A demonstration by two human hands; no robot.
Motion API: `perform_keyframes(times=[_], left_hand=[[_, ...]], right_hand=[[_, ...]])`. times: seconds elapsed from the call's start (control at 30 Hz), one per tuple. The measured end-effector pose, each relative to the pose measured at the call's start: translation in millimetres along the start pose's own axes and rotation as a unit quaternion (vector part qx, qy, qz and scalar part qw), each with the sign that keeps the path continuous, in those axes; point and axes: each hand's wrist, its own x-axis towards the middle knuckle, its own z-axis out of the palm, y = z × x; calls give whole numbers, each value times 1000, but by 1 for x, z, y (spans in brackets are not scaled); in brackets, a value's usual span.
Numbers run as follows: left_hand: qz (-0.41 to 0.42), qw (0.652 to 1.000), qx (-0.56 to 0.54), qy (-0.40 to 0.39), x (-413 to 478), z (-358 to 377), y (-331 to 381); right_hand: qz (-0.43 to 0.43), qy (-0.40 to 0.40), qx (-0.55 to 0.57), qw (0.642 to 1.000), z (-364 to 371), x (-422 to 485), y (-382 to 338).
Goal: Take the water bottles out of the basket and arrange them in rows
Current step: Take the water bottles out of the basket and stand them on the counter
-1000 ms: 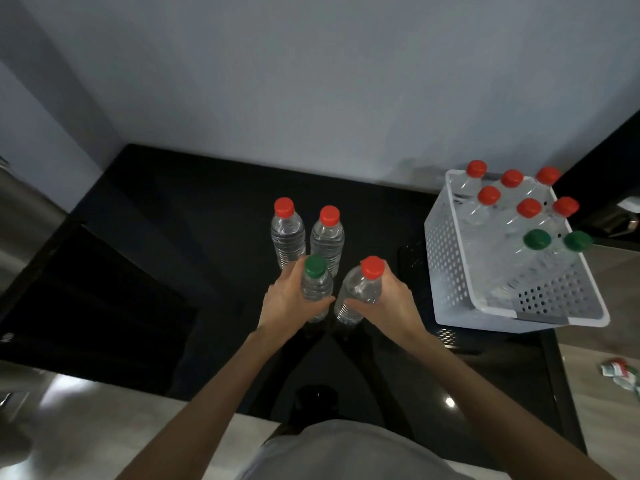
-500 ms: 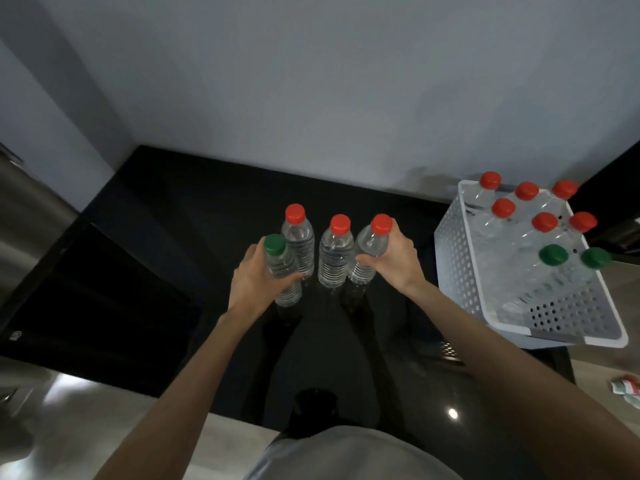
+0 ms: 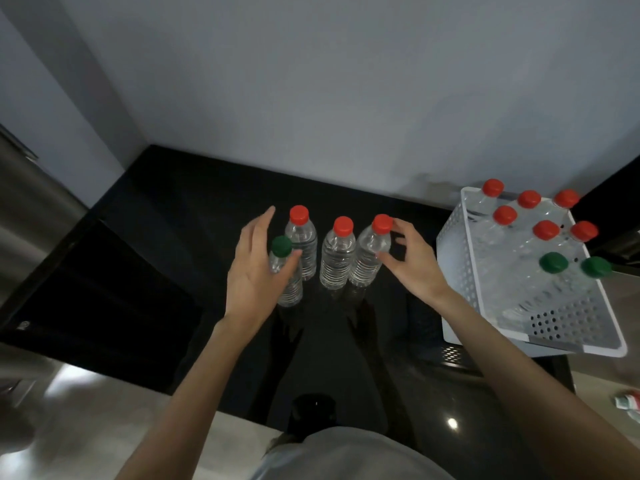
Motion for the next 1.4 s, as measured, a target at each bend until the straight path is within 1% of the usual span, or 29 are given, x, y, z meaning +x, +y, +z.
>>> perform_keyframes(times=[0.03, 0.1, 0.17, 0.23, 0.4, 0.53, 0.6, 0.67, 0.77, 0.83, 0.93, 1.0, 1.07, 1.23, 1.4], left_hand=[[35, 999, 11, 24, 3, -3, 8], [74, 996, 16, 49, 9, -6, 28], [94, 994, 22, 44, 16, -3, 53], [122, 992, 32, 31, 20, 8, 77], [202, 979, 11, -12, 23, 61, 131], [255, 964, 4, -71, 23, 118, 173], [254, 960, 7, -120, 25, 147, 191], [240, 958, 4, -158, 30, 176, 203], [181, 960, -26, -211, 38, 214, 209], [149, 963, -21, -226, 43, 237, 209], [120, 964, -9, -238, 48, 262, 203], [118, 964, -5, -237, 50, 275, 199], [127, 968, 2, -218, 51, 287, 196], [119, 979, 23, -167, 54, 304, 202], [143, 973, 39, -176, 54, 311, 192]], right_hand=[[-14, 15, -22, 1000, -7, -5, -3], [-49, 42, -74, 995, -25, -16, -9], [-84, 67, -118, 987, -47, -25, -14], [-98, 96, -157, 978, -70, -35, -15], [-78, 169, -217, 958, -124, -61, 8], [-24, 204, -214, 955, -162, -83, 49], [-1, 203, -202, 958, -176, -89, 69], [11, 185, -187, 965, -184, -90, 85], [27, 144, -160, 976, -182, -84, 102], [33, 120, -148, 981, -178, -77, 113], [32, 104, -135, 985, -171, -68, 127], [21, 98, -137, 985, -168, -66, 134], [13, 89, -141, 986, -166, -66, 141], [7, 62, -135, 989, -162, -63, 152], [-20, 70, -140, 987, -154, -62, 157]])
